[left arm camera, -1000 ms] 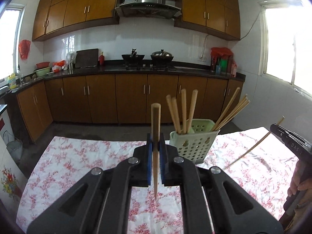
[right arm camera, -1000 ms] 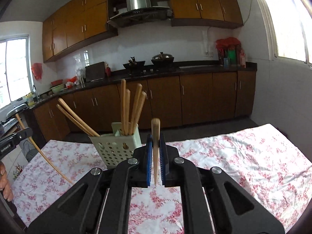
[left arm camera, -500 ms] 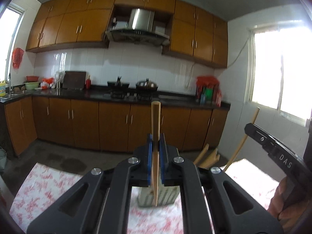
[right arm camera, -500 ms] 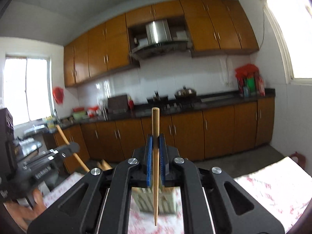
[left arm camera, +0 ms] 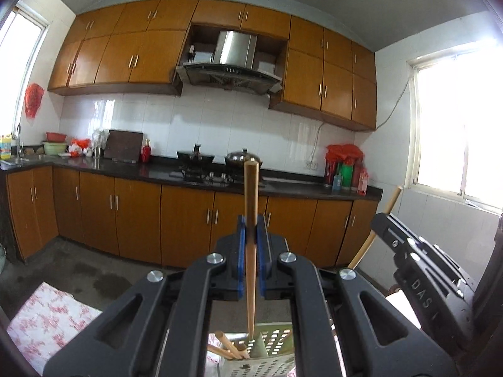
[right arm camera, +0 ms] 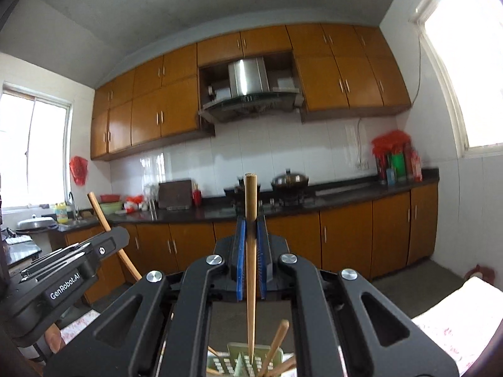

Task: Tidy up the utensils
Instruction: 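Open both tools to drop the chopsticks into the green holder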

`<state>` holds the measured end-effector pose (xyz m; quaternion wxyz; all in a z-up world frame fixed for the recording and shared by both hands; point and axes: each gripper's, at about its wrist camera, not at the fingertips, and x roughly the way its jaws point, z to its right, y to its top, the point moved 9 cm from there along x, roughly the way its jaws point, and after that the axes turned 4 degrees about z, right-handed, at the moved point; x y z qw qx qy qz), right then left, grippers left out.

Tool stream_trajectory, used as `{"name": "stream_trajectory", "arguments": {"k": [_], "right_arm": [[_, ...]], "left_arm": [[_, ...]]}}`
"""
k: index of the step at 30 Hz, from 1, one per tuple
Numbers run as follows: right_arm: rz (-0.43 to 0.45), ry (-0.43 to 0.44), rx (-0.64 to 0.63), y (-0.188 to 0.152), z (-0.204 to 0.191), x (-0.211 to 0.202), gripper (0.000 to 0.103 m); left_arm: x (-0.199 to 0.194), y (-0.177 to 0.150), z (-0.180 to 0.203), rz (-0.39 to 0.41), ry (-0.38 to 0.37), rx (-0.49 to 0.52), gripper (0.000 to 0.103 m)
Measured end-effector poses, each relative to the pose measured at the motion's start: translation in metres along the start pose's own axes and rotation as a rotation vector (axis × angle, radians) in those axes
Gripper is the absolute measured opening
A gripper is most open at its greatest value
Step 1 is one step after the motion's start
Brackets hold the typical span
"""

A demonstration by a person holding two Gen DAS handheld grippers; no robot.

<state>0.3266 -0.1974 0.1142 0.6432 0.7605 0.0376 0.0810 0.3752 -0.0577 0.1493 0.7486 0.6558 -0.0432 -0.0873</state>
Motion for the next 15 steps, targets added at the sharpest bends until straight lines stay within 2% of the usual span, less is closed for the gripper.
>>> {"name": "stream_trajectory", "arguments": {"k": [4,9,11,12,13,15], "right_arm": [[-0.043,-0.003,0.019,-0.01,0.004,0.0,0.008],[-0.071,0.005,0.019,-0.009,0.007,-0.004,0.01],[-0.077,0.007,0.014,-0.006,0.006,-0.01,0.021],[-0.072,0.004,0.012,-0.004,0.005,-0.014,0.033],[-0.065,0.003,0.01,-0.001,0.005,-0.018,0.038],[-0.053,0.0,0.002,0.008,0.006,-0.03,0.041]], "left_arm": [[0.01,-0.022,-0.008,-0.037,0.001,-0.005,0.008],[0.01,-0.033,-0.018,-0.055,0.009,-0.018,0.01],[0.008,-0.032,-0.02,-0.059,0.01,-0.025,0.015],[0.006,-0.031,-0.022,-0.057,0.011,-0.029,0.021],[0.002,-0.029,-0.023,-0.055,0.012,-0.032,0.029],[-0.011,-0.023,-0.027,-0.042,0.024,-0.034,0.041]]}}
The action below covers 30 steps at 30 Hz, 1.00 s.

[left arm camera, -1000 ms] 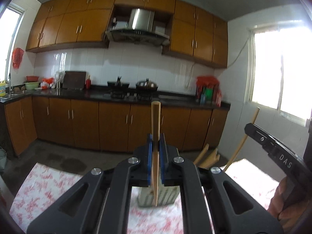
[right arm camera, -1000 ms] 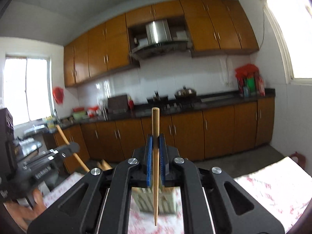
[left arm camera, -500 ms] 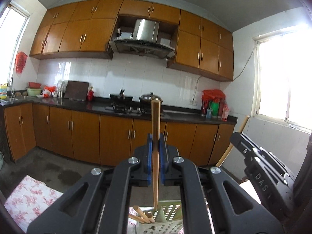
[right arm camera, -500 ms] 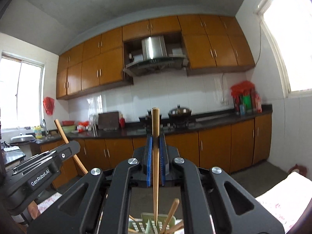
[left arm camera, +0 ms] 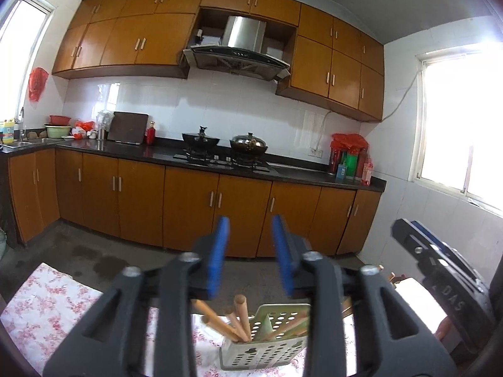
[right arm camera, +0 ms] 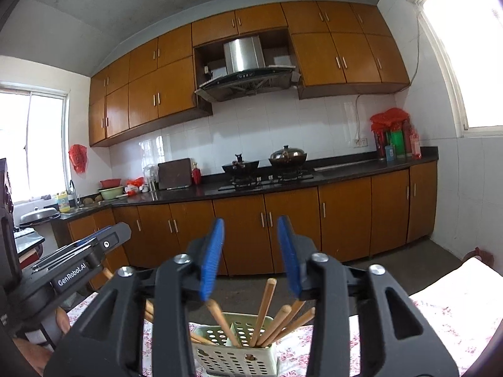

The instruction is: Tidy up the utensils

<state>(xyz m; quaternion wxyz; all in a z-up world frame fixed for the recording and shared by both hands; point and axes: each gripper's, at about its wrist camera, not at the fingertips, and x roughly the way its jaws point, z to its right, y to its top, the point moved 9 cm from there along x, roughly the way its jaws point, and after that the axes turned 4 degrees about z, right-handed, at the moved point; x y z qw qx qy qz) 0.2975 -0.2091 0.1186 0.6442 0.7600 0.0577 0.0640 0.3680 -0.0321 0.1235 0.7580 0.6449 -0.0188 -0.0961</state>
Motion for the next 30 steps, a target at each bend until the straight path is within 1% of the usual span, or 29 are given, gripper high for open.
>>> {"name": "stream_trajectory", "arguments": {"k": [1,2,4,5,6,7,9,11,13,15,18,20,24,30], "right_arm": [[0.005,0.0,-0.002,0.003,0.001,-0.006,0.048],[0.008,-0.004,-0.005,0.005,0.001,-0.013,0.055],[0.005,-0.014,-0.017,0.007,0.003,-0.028,0.079],[0.0,-0.018,-0.031,0.006,0.003,-0.038,0.085],[-0.007,-0.023,-0.051,0.003,0.003,-0.048,0.095],[-0.012,-0.032,-0.069,0.001,0.003,-0.055,0.101],[-0.023,-0.071,-0.112,-0.007,0.003,-0.071,0.101],[-0.044,-0.105,-0.149,-0.019,0.001,-0.089,0.101],[-0.087,-0.106,-0.155,-0.032,-0.002,-0.1,0.101],[-0.143,-0.099,-0.133,-0.049,-0.002,-0.11,0.101],[-0.201,-0.084,-0.091,-0.071,-0.002,-0.125,0.101],[-0.22,-0.09,-0.083,-0.084,-0.003,-0.135,0.101],[-0.227,-0.109,-0.088,-0.107,-0.007,-0.155,0.101],[-0.233,-0.158,-0.11,-0.131,-0.01,-0.173,0.101]], "left_arm": [[-0.006,0.002,-0.003,0.005,0.003,-0.001,0.05],[-0.013,0.004,-0.005,0.007,0.008,-0.001,0.054],[-0.034,0.005,-0.012,0.008,0.013,0.004,0.075],[-0.046,0.004,-0.016,0.008,0.022,0.013,0.08],[-0.057,0.003,-0.018,0.009,0.031,0.022,0.089],[-0.071,-0.001,-0.022,0.008,0.046,0.033,0.095],[-0.099,-0.009,-0.027,0.013,0.072,0.057,0.099],[-0.125,-0.021,-0.033,0.015,0.113,0.089,0.099],[-0.148,-0.036,-0.038,0.005,0.142,0.115,0.099],[-0.167,-0.051,-0.042,-0.017,0.154,0.117,0.099],[-0.194,-0.075,-0.051,-0.044,0.187,0.113,0.099],[-0.208,-0.089,-0.054,-0.058,0.197,0.11,0.099],[-0.23,-0.117,-0.054,-0.093,0.202,0.13,0.099],[-0.241,-0.137,-0.044,-0.106,0.19,0.157,0.099]]}}
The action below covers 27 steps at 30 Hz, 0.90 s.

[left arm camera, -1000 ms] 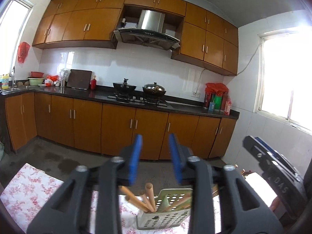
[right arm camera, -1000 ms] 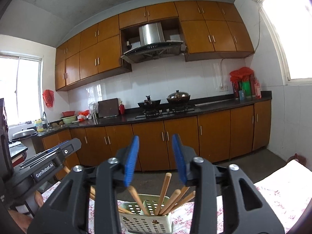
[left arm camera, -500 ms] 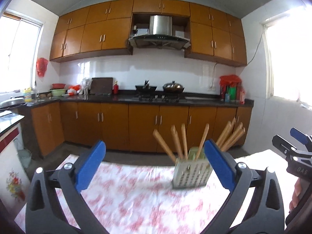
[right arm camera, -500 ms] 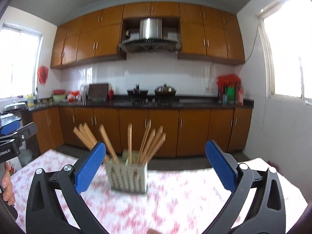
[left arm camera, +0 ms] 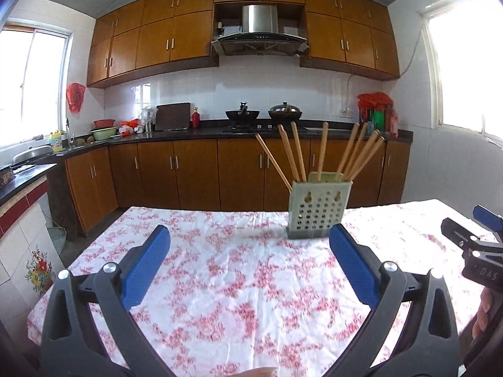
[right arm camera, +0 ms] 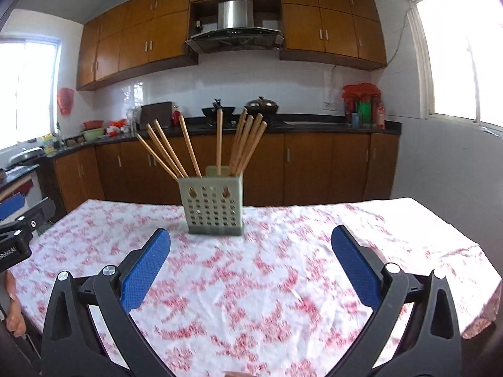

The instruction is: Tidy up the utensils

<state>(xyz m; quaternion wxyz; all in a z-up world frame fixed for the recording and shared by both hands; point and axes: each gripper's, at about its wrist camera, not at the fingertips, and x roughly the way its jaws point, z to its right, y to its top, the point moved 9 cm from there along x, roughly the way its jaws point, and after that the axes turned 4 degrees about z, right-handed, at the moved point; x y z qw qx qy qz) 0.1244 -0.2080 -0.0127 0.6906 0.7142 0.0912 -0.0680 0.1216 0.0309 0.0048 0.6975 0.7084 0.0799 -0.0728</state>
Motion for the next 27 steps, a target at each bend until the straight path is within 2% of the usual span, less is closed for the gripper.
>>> {"name": "stream_trajectory", "arguments": {"k": [6,10,20,27], "right_arm": [[-0.081,0.005,0.009,-0.031,0.0,0.0,0.101],[-0.105,0.007,-0.001,-0.042,-0.002,-0.003,0.101],[-0.128,0.012,0.008,-0.05,-0.002,-0.004,0.101],[-0.133,0.009,0.015,-0.052,-0.003,-0.005,0.101]], "left_arm": [[0.0,-0.022,0.015,-0.045,-0.023,0.001,0.099],[0.001,-0.038,0.021,-0.081,-0.036,0.006,0.099],[0.003,-0.057,0.026,-0.129,-0.049,-0.005,0.099],[0.004,-0.058,0.026,-0.14,-0.047,-0.01,0.099]]}}
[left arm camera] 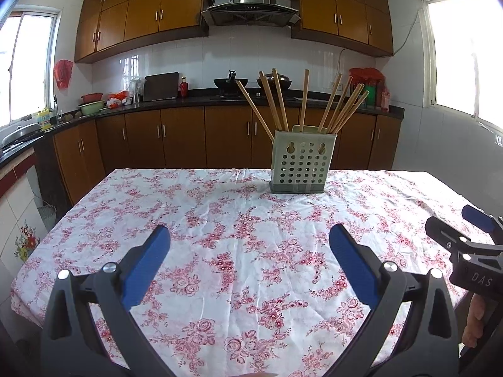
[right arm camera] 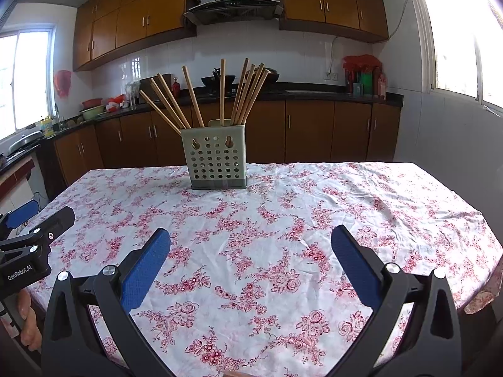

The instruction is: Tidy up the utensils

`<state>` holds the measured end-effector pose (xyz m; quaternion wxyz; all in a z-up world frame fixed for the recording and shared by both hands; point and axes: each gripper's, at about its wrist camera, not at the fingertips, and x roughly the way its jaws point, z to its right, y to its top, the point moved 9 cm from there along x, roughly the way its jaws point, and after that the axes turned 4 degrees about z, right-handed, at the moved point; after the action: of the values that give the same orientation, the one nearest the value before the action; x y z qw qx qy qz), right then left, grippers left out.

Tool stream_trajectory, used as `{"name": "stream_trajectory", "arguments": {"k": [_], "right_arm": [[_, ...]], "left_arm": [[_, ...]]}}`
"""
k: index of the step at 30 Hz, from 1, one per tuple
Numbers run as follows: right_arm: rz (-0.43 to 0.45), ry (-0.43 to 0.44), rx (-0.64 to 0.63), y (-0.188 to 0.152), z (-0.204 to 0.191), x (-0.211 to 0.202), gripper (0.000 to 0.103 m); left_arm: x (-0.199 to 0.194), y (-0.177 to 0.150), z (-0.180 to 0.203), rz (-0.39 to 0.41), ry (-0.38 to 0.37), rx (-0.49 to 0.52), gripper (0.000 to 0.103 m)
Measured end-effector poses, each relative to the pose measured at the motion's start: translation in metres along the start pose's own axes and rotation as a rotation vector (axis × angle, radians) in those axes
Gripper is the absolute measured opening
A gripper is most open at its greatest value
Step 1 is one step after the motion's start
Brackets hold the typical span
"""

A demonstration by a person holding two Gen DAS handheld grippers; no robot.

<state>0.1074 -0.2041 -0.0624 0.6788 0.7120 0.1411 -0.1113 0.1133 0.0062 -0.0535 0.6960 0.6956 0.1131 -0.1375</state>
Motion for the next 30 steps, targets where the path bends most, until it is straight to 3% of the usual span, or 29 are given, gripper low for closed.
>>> {"name": "stream_trajectory", "arguments": {"k": [30], "right_arm": [[-0.004,-0.003,0.01,-0.0002,0.0033,-0.0004,0.101]], "left_arm": [[0.0001,0.0,0.0072,0.0,-0.013,0.014,0.099]]}}
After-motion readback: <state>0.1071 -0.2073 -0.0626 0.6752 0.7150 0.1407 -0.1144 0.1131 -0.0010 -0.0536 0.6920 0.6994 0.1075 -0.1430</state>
